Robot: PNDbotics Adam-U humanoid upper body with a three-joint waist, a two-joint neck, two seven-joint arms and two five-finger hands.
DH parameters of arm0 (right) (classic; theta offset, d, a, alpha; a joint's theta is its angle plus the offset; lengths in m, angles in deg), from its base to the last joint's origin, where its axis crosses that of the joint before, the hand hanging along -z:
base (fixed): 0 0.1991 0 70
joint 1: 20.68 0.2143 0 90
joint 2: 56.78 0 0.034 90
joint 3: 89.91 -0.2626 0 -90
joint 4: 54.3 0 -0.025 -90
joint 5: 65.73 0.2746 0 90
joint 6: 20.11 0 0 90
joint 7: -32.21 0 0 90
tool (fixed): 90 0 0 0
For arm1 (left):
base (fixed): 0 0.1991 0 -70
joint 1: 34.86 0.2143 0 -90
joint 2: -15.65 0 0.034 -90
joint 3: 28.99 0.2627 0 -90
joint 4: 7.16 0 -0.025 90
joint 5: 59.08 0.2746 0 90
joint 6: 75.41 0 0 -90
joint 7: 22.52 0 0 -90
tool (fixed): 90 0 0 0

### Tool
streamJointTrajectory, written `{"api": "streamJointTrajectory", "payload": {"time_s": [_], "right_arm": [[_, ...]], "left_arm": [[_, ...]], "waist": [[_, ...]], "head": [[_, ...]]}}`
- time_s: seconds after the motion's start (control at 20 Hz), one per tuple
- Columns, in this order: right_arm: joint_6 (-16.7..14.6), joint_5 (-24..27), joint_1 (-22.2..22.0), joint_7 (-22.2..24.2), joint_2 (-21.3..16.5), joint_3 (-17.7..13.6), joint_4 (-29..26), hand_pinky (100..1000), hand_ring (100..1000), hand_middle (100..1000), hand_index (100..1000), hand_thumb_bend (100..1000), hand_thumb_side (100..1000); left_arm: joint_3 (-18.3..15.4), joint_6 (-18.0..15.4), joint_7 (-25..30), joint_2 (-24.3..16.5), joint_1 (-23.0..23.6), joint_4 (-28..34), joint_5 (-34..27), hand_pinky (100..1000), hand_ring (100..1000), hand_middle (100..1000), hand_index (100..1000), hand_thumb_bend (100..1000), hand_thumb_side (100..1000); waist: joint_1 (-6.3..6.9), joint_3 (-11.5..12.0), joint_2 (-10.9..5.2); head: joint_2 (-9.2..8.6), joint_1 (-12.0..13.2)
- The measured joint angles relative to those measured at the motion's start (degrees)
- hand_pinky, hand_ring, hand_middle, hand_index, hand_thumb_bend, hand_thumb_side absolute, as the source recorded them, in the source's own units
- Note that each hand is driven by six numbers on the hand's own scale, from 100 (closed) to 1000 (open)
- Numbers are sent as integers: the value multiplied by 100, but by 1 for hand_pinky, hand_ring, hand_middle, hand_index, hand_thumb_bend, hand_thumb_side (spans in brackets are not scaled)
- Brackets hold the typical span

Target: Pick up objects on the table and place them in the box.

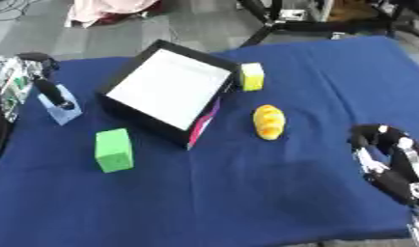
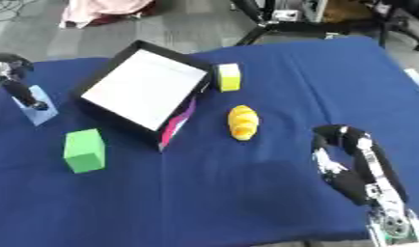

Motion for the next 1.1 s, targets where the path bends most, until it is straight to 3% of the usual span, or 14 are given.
{"api": "streamJointTrajectory", "payload": {"time_s": [0.55,0.8,1.1], "right_arm": [[-5,0,2,7,15,0,0,716,635,538,681,100,460],[-5,0,3,8,26,0,0,716,637,538,681,100,460],[-5,0,1,8,27,0,0,716,638,539,681,100,461]], "left_arm": [[-143,242,-351,151,181,-392,-222,846,722,723,886,427,201],[-177,229,-497,151,220,-417,-383,757,537,503,701,291,198],[-172,206,-706,120,158,-168,-490,749,507,464,662,284,219]], "waist": [[0,1,0],[0,5,0],[-1,18,0]], "head": [[0,1],[0,3],[0,2]]}}
